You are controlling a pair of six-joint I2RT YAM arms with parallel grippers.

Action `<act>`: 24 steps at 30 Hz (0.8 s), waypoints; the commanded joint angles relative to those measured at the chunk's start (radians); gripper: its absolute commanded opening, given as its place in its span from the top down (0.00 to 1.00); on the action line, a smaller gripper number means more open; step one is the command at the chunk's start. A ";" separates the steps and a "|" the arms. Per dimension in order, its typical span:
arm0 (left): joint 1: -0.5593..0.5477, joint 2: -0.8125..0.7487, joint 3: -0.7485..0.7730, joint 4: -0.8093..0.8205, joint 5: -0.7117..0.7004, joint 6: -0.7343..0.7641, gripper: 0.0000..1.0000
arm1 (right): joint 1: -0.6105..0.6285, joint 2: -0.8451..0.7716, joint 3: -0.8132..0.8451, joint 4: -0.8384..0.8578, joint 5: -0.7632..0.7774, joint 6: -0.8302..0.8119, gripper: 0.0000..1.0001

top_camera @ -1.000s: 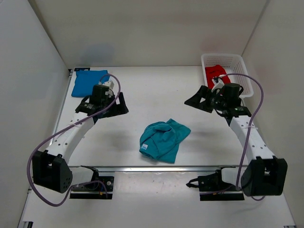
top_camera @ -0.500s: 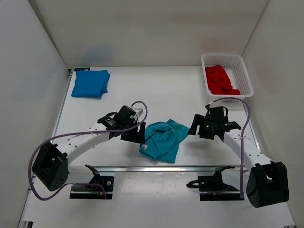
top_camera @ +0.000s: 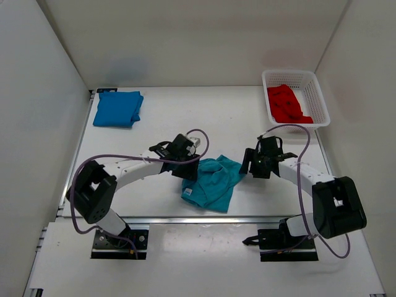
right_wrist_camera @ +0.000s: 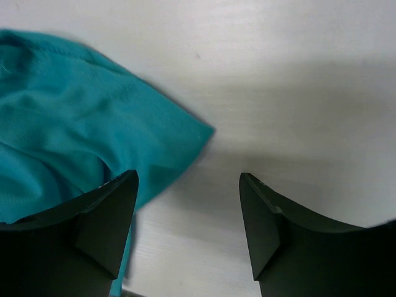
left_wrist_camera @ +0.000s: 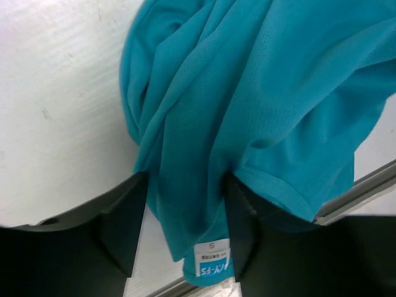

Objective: Fold and stack the t-shirts
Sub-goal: Flatten out the tshirt

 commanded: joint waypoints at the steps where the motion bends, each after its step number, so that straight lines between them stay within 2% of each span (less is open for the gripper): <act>1: -0.001 0.011 0.038 0.036 -0.044 0.005 0.43 | 0.020 0.054 0.061 0.080 0.029 0.021 0.37; 3: 0.005 0.018 0.052 0.045 -0.059 -0.007 0.56 | 0.054 0.088 0.088 0.080 0.063 0.023 0.37; 6: 0.007 0.038 0.072 0.054 -0.081 -0.005 0.75 | 0.082 0.128 0.108 0.069 0.124 0.029 0.45; 7: 0.009 0.043 0.089 0.059 -0.084 -0.002 0.84 | 0.088 0.144 0.114 0.062 0.132 0.029 0.51; 9: 0.013 0.051 0.094 0.054 -0.085 0.011 0.93 | 0.094 0.160 0.113 0.059 0.128 0.038 0.58; 10: 0.015 0.051 0.090 0.050 -0.085 0.011 0.99 | 0.103 0.175 0.122 0.060 0.124 0.041 0.69; 11: 0.019 0.045 0.097 0.051 -0.084 0.014 1.00 | 0.109 0.186 0.128 0.060 0.127 0.049 0.85; 13: 0.027 0.034 0.092 0.056 -0.091 0.015 1.00 | 0.129 0.204 0.154 0.054 0.163 0.050 1.00; 15: 0.041 0.020 0.093 0.051 -0.091 0.021 1.00 | 0.131 0.198 0.180 0.036 0.262 0.040 1.00; 21: 0.105 -0.035 0.121 0.021 -0.148 0.027 1.00 | 0.047 0.054 0.246 -0.026 0.411 -0.040 1.00; 24: 0.130 -0.058 0.118 0.040 -0.165 0.036 1.00 | -0.025 0.002 0.245 -0.030 0.382 -0.083 1.00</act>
